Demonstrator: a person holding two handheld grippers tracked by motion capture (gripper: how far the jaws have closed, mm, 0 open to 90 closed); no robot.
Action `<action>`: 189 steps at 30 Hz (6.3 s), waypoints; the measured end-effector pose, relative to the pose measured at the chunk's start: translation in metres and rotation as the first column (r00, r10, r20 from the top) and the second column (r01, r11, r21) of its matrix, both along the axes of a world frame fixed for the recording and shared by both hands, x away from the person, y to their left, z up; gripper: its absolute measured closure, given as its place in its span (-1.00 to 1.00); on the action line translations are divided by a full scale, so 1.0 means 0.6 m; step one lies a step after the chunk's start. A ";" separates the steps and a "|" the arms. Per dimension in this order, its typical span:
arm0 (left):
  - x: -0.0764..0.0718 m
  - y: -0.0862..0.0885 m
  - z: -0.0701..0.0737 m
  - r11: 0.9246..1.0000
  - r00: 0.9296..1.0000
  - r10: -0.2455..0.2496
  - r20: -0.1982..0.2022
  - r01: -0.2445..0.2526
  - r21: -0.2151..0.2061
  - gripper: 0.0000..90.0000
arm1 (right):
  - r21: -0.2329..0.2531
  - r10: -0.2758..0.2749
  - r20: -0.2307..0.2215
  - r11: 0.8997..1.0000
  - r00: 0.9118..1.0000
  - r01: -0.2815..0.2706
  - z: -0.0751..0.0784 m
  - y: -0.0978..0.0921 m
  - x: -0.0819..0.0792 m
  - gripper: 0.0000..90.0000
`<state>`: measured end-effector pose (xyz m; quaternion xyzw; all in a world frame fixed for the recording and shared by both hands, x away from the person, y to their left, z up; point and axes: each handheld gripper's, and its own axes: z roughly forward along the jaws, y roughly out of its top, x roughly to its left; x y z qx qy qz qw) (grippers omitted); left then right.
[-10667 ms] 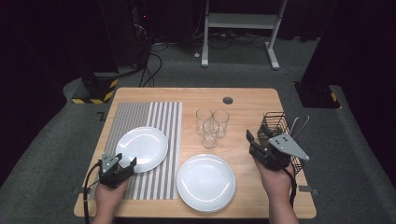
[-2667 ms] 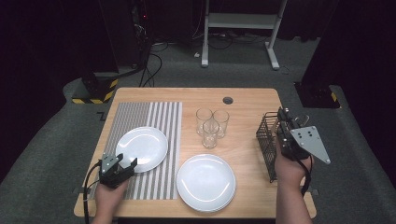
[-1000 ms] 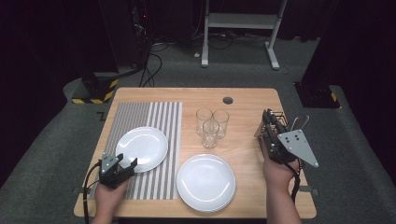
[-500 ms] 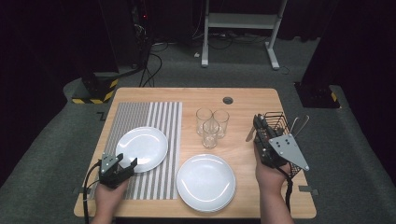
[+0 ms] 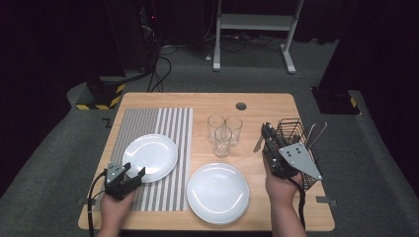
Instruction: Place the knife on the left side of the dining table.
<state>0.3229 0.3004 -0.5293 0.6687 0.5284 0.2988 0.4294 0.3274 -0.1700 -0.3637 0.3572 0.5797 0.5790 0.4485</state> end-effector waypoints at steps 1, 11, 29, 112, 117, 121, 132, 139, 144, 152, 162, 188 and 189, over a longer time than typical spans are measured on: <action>0.000 0.000 0.000 1.000 1.000 -0.001 0.001 0.001 0.001 -0.23 | -0.003 0.005 0.001 1.000 1.000 -0.005 0.000 0.001 0.000 0.85; -0.002 0.002 0.000 1.000 1.000 0.012 0.007 -0.012 -0.010 -0.23 | 0.011 0.058 0.001 0.998 0.998 -0.058 -0.001 0.015 -0.001 0.85; -0.002 0.001 0.000 1.000 1.000 -0.004 0.010 0.004 -0.005 -0.23 | 0.017 0.154 -0.023 0.988 0.988 -0.153 -0.020 0.079 -0.005 0.85; -0.005 0.005 0.001 0.999 0.999 -0.026 0.028 0.027 -0.039 -0.20 | 0.014 0.450 -0.180 0.890 0.875 -0.455 -0.095 0.278 -0.015 0.85; -0.005 0.005 0.000 0.999 0.999 -0.023 0.025 0.024 -0.043 -0.20 | 0.019 0.451 -0.181 0.890 0.874 -0.456 -0.095 0.276 -0.018 0.85; -0.006 0.005 0.001 0.999 0.999 -0.022 0.029 0.023 -0.044 -0.20 | 0.021 0.455 -0.174 0.888 0.873 -0.459 -0.097 0.275 -0.018 0.85; -0.005 0.012 0.007 0.996 1.000 -0.023 -0.005 0.022 -0.090 -0.18 | 0.038 0.456 -0.170 0.889 0.874 -0.457 -0.100 0.269 -0.016 0.85; -0.010 0.005 0.027 0.993 0.999 -0.044 0.015 0.046 -0.110 -0.17 | 0.030 0.459 -0.165 0.887 0.873 -0.460 -0.101 0.272 -0.018 0.85; -0.015 -0.008 0.042 0.989 0.995 -0.088 0.039 0.092 -0.116 -0.17 | 0.028 0.462 -0.163 0.886 0.872 -0.463 -0.101 0.273 -0.018 0.84; -0.023 -0.027 0.075 0.980 0.986 -0.139 0.094 0.151 -0.133 -0.19 | 0.035 0.462 -0.163 0.886 0.872 -0.463 -0.102 0.273 -0.018 0.84; -0.028 -0.043 0.107 0.967 0.975 -0.183 0.128 0.202 -0.154 -0.21 | 0.034 0.465 -0.162 0.884 0.870 -0.466 -0.103 0.275 -0.018 0.84; -0.048 -0.094 0.200 0.933 0.930 -0.286 0.230 0.325 -0.156 -0.29 | 0.029 0.471 -0.171 0.881 0.866 -0.473 -0.111 0.284 -0.014 0.83; -0.048 -0.096 0.202 0.931 0.929 -0.291 0.231 0.330 -0.154 -0.29 | 0.029 0.471 -0.171 0.881 0.866 -0.473 -0.112 0.284 -0.014 0.83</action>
